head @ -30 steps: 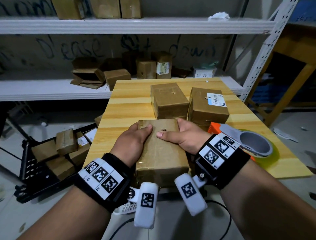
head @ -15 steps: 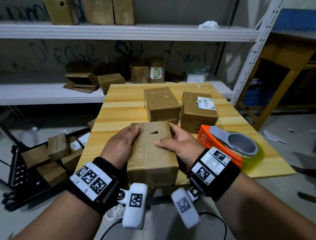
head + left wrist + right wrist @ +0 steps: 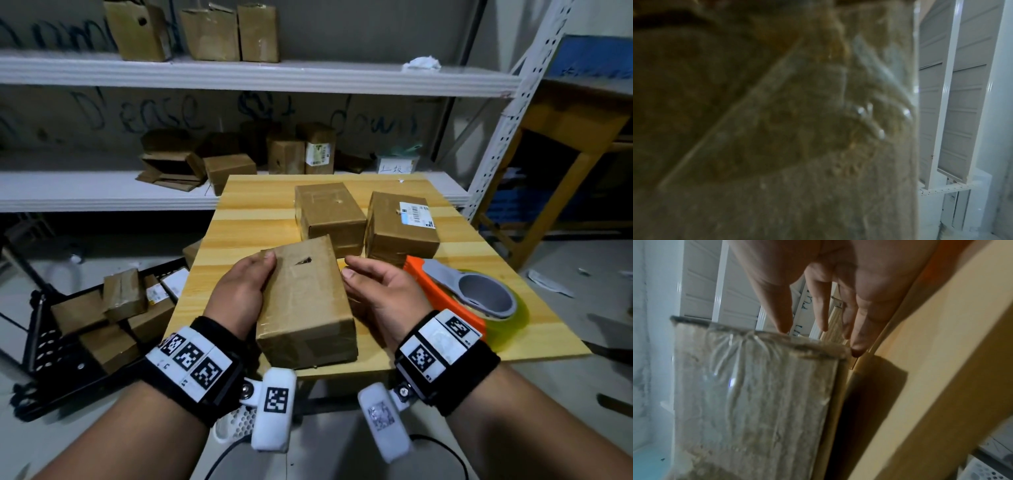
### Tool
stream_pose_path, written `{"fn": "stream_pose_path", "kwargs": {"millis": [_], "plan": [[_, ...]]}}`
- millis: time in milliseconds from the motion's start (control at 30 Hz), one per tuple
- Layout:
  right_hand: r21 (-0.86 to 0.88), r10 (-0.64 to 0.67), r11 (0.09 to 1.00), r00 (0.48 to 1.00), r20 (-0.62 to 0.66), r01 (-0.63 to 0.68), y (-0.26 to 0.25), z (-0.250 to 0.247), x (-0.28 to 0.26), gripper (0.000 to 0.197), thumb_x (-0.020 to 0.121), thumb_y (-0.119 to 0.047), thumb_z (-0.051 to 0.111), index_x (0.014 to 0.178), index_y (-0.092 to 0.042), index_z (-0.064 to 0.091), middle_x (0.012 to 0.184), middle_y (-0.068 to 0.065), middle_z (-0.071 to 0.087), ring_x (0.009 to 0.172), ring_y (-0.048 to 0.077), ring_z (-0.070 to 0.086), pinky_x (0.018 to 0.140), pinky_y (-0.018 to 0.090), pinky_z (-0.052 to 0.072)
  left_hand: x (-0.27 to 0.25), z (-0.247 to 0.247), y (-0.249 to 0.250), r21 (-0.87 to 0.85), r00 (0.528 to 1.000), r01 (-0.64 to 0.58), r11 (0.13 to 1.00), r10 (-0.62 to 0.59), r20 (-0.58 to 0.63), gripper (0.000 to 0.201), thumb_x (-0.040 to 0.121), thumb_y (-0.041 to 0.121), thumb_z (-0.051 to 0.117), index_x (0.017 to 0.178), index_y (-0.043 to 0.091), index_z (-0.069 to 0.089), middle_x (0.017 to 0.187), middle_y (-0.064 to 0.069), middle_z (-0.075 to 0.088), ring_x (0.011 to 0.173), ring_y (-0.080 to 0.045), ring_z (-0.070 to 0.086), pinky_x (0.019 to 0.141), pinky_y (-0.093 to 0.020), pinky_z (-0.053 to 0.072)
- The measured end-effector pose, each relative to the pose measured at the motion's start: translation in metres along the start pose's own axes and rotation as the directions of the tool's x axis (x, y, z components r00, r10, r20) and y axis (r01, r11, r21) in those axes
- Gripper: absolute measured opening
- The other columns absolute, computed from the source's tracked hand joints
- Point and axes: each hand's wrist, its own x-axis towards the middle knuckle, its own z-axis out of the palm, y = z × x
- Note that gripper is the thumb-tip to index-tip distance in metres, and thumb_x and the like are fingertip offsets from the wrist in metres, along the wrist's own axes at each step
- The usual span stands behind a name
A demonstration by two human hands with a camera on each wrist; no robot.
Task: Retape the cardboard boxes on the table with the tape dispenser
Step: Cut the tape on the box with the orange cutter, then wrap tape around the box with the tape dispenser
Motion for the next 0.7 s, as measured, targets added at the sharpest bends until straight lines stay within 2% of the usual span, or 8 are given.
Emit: {"fn": "stream_pose_path", "kwargs": {"millis": [67,133,233,333,467,533,600,700], "plan": [[-0.046,-0.005,0.999,1.000,-0.010,0.004,0.000,-0.004,0.001,0.033,0.085,-0.025,0.082,0.117,-0.032,0.076,0.124,0.002,0.076,0.118,0.022,0.071,0.101,0.049,0.057,-0.003,-0.001,0.001,-0.086,0.997,0.050,0.995,-0.044,0.066,0.031,0.095,0.019,0.065,0.125,0.010,0.067,0.113,-0.021,0.075,0.084,-0.031,0.076,0.062,-0.036,0.058],[-0.092,-0.019,0.996,0.999,-0.031,0.017,0.000,-0.008,0.002,0.029,0.086,-0.021,0.082,0.113,-0.031,0.079,0.120,0.001,0.077,0.117,0.023,0.071,0.102,0.051,0.056,-0.004,-0.003,0.002,-0.114,0.990,0.065,0.991,-0.049,0.136,0.057,0.082,0.002,0.068,0.138,0.012,0.059,0.119,-0.022,0.072,0.090,-0.035,0.077,0.064,-0.041,0.061],[-0.134,-0.043,0.990,0.998,-0.055,0.035,-0.009,-0.011,0.003,0.028,0.089,-0.011,0.080,0.113,-0.024,0.079,0.113,0.003,0.079,0.109,0.024,0.074,0.093,0.043,0.062,0.000,-0.006,0.002,-0.049,0.988,0.023,0.999,-0.015,0.151,0.094,0.076,-0.008,0.072,0.158,0.023,0.038,0.136,-0.012,0.061,0.111,-0.038,0.070,0.086,-0.052,0.060],[-0.205,-0.116,0.974,0.991,-0.073,0.099,-0.028,-0.018,0.000,0.022,0.092,-0.010,0.076,0.113,-0.018,0.076,0.105,0.005,0.079,0.095,0.027,0.076,0.079,0.035,0.066,0.004,-0.007,0.002,0.009,0.992,-0.006,1.000,0.004,0.130,0.110,0.064,0.007,0.086,0.160,0.024,0.035,0.152,-0.006,0.050,0.123,-0.031,0.062,0.094,-0.048,0.058],[-0.339,-0.225,0.921,0.973,-0.057,0.194,-0.040,-0.028,-0.004,0.017,0.093,-0.013,0.076,0.108,-0.019,0.077,0.099,0.004,0.079,0.093,0.020,0.077,0.075,0.032,0.064,0.003,-0.006,0.004,0.120,0.990,-0.100,0.988,0.087,0.114,0.083,0.078,0.013,0.087,0.151,0.026,0.049,0.146,0.002,0.050,0.118,-0.015,0.056,0.056,-0.015,0.056],[-0.379,-0.229,0.905,0.972,-0.057,0.191,-0.045,-0.032,-0.007,0.015,0.093,-0.013,0.075,0.107,-0.019,0.076,0.091,0.003,0.078,0.081,0.012,0.076,0.064,0.023,0.059,0.003,-0.009,0.007,0.143,0.987,-0.140,0.980,0.127,0.094,0.076,0.071,0.021,0.089,0.141,0.028,0.059,0.142,0.002,0.055,0.121,-0.015,0.057,0.063,-0.020,0.058],[-0.397,-0.241,0.897,0.968,-0.072,0.194,-0.052,-0.036,-0.011,0.012,0.094,-0.014,0.074,0.105,-0.019,0.076,0.082,0.001,0.074,0.065,0.009,0.070,0.052,0.018,0.052,-0.001,-0.010,0.012,0.216,0.983,-0.180,0.960,0.166,0.083,0.075,0.061,0.037,0.088,0.132,0.034,0.063,0.138,0.004,0.059,0.122,-0.016,0.059,0.083,-0.035,0.057],[-0.416,-0.287,0.883,0.952,-0.110,0.219,-0.059,-0.044,-0.015,0.007,0.094,-0.019,0.075,0.098,-0.022,0.079,0.078,0.004,0.073,0.065,0.013,0.065,0.052,0.023,0.052,-0.015,-0.007,0.017,0.371,0.968,-0.249,0.894,0.222,0.115,0.078,0.056,0.055,0.082,0.130,0.041,0.062,0.137,0.012,0.057,0.123,-0.014,0.056,0.082,-0.034,0.052]]}}
